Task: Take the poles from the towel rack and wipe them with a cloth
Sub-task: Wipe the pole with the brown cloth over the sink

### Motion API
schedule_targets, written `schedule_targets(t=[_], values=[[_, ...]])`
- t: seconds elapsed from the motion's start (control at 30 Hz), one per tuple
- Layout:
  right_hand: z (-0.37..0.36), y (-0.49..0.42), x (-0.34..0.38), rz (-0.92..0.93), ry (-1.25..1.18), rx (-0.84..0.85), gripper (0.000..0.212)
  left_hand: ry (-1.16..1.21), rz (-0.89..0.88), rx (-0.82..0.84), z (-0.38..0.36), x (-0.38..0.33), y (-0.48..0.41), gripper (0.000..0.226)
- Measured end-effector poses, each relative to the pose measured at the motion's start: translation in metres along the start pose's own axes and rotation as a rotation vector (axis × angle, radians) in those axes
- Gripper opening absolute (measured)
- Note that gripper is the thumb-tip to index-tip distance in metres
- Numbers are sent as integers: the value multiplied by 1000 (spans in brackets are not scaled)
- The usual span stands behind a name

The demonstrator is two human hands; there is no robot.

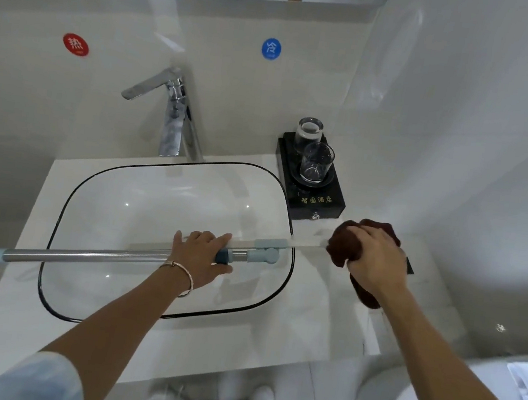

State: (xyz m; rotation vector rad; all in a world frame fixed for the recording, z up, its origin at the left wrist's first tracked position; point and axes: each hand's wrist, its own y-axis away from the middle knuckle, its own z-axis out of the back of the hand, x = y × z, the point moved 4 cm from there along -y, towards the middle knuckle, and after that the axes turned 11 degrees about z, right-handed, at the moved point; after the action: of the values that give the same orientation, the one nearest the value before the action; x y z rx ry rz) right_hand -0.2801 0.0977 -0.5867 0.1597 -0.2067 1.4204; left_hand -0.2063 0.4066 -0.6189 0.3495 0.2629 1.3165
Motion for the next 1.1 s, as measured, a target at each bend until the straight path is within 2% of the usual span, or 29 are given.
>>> schedule_targets(t=[0.1, 0.2, 0.27, 0.4, 0.47, 0.53, 0.6, 0.67, 0.8, 1.0, 1.1], values=[[-13, 4, 56, 200, -74, -5, 55, -3, 2, -7, -1, 0, 0, 66], [-35, 16, 101, 348, -134, 122, 64, -15, 5, -8, -3, 1, -1, 67], [-29, 9, 76, 300, -113, 145, 67, -16, 3, -8, -2, 1, -2, 67], [-2, 3, -4, -3, -50, 39, 56, 0, -4, -13, -1, 1, -2, 66], [1, 0, -2, -60, -25, 24, 49, 7, -10, -20, -1, 0, -1, 66], [-7, 0, 34, 3, -22, 38, 45, 8, -12, -31, -1, -1, -1, 66], [-17, 4, 86, 155, -64, 65, 42, 6, -13, -28, 0, -1, -1, 66], [-24, 9, 127, 248, -108, 170, 55, 7, -15, -32, -1, -2, 0, 66], [-25, 9, 151, 278, -193, 262, 63, 4, -26, -47, -2, -2, 0, 65], [-34, 24, 169, 216, -136, 221, 65, 44, -118, -11, 0, 4, -1, 77], [-33, 23, 168, 188, -137, 247, 66, 39, -193, -69, 1, 29, 9, 81]])
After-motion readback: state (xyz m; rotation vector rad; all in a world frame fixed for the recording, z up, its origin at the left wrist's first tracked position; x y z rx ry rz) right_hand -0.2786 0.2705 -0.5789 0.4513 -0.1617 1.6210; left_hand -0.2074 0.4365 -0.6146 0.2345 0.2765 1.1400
